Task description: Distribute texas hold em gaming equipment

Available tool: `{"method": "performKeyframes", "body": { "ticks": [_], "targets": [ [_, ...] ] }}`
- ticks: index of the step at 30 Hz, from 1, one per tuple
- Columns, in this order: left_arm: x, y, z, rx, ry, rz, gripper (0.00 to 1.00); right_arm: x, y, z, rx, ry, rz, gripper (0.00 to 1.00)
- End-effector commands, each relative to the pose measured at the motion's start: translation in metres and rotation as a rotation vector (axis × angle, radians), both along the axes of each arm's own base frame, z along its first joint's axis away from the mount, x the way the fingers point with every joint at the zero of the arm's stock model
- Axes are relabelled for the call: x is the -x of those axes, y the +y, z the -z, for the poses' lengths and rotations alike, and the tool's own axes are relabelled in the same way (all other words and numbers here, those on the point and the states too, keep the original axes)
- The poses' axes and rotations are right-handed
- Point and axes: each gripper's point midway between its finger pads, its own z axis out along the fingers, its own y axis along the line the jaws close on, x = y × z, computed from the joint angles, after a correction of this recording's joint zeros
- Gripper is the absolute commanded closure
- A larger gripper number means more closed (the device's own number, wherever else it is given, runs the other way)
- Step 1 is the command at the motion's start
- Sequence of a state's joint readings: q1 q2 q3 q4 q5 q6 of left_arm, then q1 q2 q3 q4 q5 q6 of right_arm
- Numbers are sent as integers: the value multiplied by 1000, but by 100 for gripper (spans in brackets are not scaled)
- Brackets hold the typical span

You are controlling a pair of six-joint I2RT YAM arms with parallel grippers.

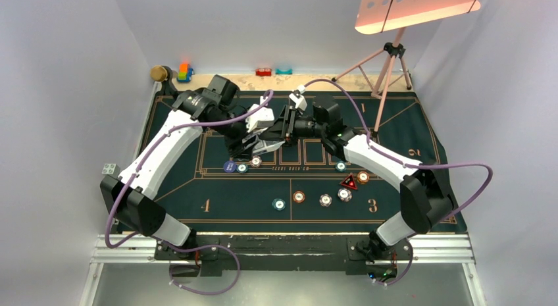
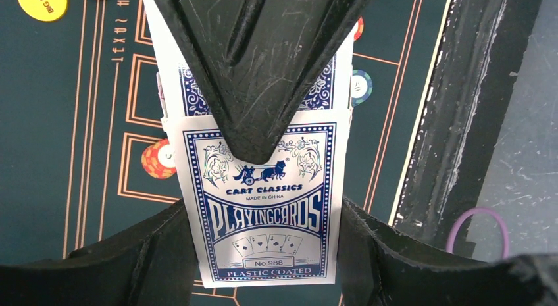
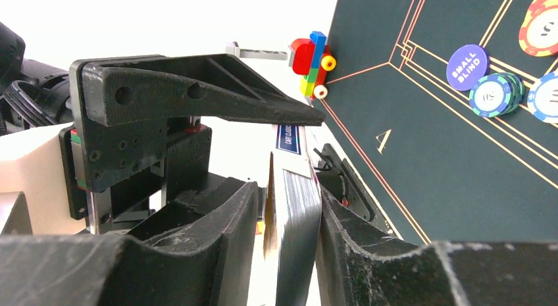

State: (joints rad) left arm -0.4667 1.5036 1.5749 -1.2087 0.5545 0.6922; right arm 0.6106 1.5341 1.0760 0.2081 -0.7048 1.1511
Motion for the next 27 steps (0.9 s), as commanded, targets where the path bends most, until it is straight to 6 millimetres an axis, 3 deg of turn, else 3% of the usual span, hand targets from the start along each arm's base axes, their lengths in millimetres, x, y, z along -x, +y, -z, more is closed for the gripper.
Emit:
{"method": "performKeyframes", "body": {
  "ticks": [1, 14, 18, 22, 27],
  "targets": [
    [2, -10, -19, 62, 8, -17, 50, 6, 0, -28, -50, -66, -6, 60],
    [-6, -11, -18, 63, -28, -51, 71, 17, -2, -16, -30, -33, -34, 82],
    [-6, -10, -24, 82, -57, -68, 72, 23, -5, -11, -27, -29, -55, 67],
    [-2, -10, -28, 106, -75, -68, 79, 28, -12, -12, -11, -44, -63, 51],
    [6, -8, -23, 98, -38, -64, 85, 28, -24, -12, 41, -65, -54, 44]
  ]
}}
